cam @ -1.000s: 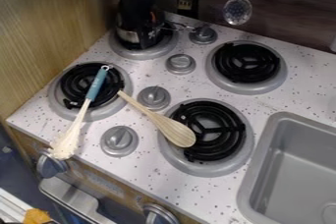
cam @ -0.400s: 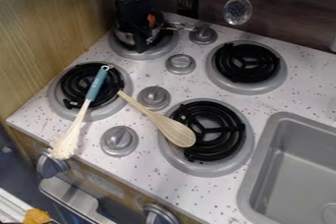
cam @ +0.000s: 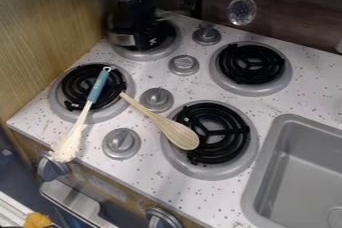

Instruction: Move silver pot to middle

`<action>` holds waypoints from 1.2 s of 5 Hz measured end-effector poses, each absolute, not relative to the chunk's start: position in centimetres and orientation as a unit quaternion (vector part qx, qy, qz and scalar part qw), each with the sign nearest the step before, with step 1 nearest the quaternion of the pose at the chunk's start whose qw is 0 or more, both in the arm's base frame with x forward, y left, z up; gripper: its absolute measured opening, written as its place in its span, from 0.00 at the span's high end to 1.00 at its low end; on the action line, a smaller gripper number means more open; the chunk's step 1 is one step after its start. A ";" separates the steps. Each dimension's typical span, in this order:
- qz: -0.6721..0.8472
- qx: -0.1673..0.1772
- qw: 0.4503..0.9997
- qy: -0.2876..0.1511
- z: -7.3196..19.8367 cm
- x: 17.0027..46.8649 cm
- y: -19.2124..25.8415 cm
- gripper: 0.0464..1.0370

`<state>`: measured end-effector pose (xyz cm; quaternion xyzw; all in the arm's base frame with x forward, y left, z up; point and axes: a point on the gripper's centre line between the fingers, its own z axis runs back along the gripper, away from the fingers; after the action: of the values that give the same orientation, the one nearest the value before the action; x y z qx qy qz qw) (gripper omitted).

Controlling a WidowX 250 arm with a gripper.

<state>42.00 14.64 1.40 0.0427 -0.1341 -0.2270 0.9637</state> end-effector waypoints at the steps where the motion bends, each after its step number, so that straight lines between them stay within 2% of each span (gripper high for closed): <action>1: -0.224 0.038 0.965 -0.131 1.2 42.0 13.7 0.96; 6: -0.115 0.006 0.988 -0.099 2.4 38.1 -2.7 0.96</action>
<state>38.10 -2.74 2.43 0.0063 -0.0994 -0.1147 0.9884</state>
